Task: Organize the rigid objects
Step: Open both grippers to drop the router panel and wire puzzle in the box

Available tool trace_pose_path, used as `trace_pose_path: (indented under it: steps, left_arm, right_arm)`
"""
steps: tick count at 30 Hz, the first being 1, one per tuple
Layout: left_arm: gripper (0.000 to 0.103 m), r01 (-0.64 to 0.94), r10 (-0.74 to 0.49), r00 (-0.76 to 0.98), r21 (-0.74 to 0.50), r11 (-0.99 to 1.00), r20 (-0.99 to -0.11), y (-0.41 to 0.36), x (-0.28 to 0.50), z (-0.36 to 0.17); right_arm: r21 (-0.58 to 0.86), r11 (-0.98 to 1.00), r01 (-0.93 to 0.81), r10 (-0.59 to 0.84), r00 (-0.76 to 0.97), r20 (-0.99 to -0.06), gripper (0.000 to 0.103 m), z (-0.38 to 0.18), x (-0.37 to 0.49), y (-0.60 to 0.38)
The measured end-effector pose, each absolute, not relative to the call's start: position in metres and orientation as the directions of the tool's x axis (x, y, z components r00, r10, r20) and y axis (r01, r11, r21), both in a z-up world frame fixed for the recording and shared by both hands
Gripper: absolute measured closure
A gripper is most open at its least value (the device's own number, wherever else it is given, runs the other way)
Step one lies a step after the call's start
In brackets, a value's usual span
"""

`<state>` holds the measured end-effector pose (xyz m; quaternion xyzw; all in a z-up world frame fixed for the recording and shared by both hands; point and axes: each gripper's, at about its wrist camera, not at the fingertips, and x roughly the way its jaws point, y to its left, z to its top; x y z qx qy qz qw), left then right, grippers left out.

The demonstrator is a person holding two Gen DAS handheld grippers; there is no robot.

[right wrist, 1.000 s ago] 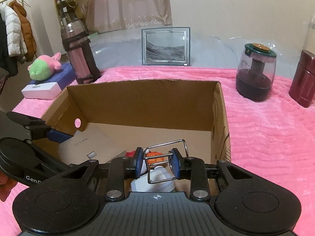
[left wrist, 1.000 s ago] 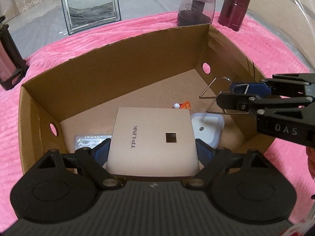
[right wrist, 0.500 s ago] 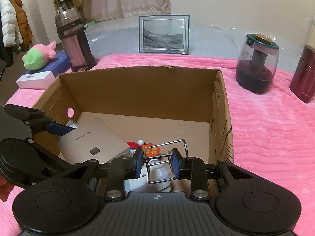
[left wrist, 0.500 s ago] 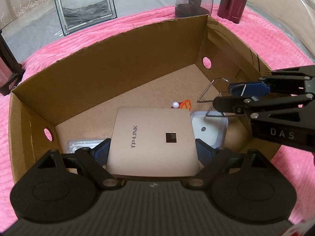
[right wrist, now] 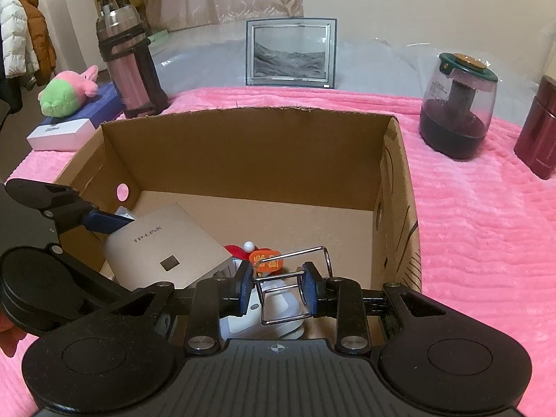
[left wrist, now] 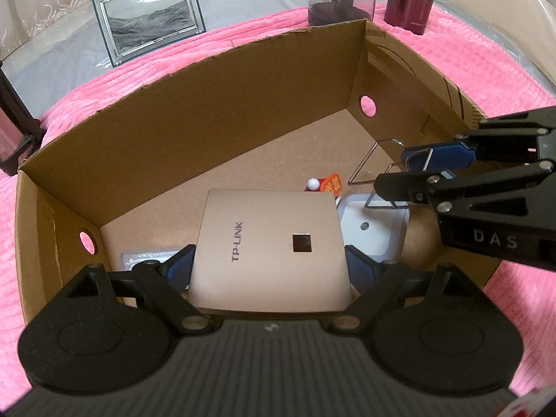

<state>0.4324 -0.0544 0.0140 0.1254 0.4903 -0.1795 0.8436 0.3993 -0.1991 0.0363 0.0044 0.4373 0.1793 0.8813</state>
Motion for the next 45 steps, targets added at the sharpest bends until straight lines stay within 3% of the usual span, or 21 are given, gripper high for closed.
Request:
trace_pose_path:
  steps: [45]
  left_arm:
    - [0.017, 0.414, -0.144, 0.506, 0.093, 0.905, -0.851, -0.035, 0.423, 0.023]
  right_arm:
    - [0.142, 0.936, -0.322, 0.307, 0.55, -0.777, 0.076, 0.033, 0.399, -0.195]
